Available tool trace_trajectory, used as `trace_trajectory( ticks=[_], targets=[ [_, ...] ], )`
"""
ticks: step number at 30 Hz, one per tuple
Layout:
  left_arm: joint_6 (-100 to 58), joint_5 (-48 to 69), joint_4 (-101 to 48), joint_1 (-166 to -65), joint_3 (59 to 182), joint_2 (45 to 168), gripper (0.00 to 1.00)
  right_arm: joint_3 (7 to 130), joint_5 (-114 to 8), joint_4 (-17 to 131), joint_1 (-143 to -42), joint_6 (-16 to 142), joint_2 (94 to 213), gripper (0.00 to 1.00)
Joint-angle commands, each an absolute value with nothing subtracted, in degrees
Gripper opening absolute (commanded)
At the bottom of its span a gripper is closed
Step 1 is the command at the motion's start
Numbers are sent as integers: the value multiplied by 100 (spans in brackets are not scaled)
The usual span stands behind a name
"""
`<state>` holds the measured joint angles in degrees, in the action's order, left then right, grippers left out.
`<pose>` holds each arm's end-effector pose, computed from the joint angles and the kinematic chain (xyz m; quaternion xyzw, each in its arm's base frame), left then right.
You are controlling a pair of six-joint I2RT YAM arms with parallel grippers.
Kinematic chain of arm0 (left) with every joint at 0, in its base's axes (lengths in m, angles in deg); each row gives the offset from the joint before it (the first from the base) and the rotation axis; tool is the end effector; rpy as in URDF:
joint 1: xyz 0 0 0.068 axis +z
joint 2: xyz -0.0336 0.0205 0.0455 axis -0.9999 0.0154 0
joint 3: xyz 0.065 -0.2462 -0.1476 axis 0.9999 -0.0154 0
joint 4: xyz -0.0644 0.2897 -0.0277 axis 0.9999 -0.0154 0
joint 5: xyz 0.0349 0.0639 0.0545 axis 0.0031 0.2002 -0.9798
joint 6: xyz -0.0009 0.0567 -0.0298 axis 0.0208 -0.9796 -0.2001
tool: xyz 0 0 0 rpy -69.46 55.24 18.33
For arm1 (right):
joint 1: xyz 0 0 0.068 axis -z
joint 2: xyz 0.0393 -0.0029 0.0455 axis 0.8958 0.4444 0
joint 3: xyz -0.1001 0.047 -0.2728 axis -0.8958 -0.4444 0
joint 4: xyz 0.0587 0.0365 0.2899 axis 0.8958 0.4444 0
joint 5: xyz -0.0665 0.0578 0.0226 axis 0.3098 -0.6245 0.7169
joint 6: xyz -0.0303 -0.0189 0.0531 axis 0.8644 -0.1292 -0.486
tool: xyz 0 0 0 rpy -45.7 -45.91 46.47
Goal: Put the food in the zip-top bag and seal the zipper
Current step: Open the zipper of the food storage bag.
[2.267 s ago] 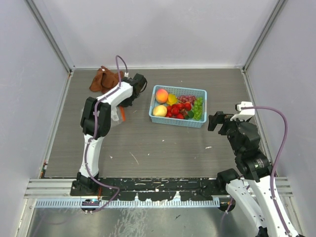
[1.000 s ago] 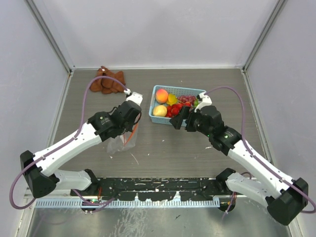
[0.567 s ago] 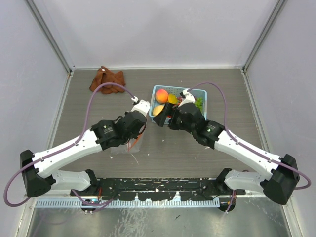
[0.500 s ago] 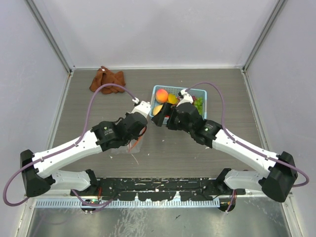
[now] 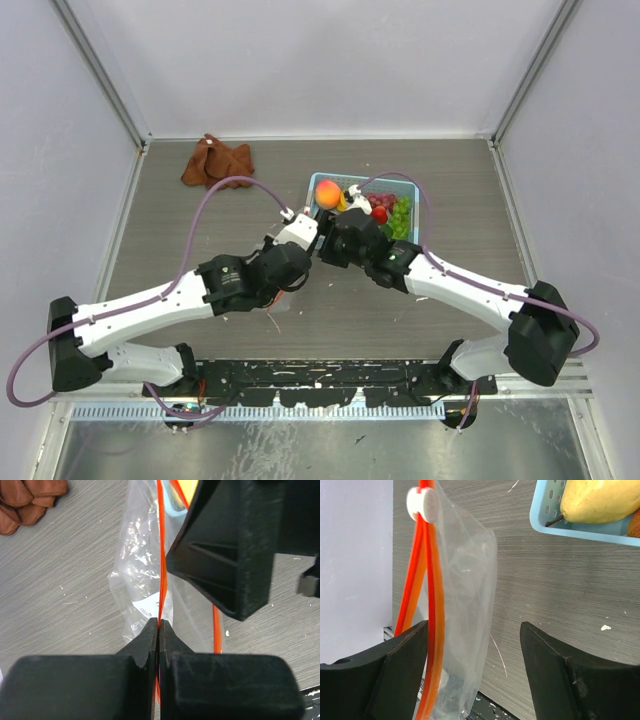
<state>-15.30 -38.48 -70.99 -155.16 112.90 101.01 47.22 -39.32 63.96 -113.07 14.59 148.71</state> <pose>0.1454 -0.2478 0.3322 0.2466 0.8483 0.0155 0.4684 0.2285 0.2585 0.2793 0.0703 0.8607 0.3669 0.3460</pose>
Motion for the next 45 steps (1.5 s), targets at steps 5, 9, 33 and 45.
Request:
trace_trajectory(
  ticks=[5,9,33,45],
  targets=[
    [-1389,-4480,-6894,-15664,11420,10338,0,4883,-3931,6364,-11353,1330,15039,68],
    [-1171,-4770,-7174,-15663,11530,10597,0,4749,-3824,6553,-11354,1391,14989,53],
    [-527,-4013,-7580,-15662,11933,11180,42,4674,-4067,6549,-11371,1918,14600,0],
    [-414,-4537,-8039,-15548,12187,10967,11,4562,-3437,7127,-11365,2305,14517,1]
  ],
)
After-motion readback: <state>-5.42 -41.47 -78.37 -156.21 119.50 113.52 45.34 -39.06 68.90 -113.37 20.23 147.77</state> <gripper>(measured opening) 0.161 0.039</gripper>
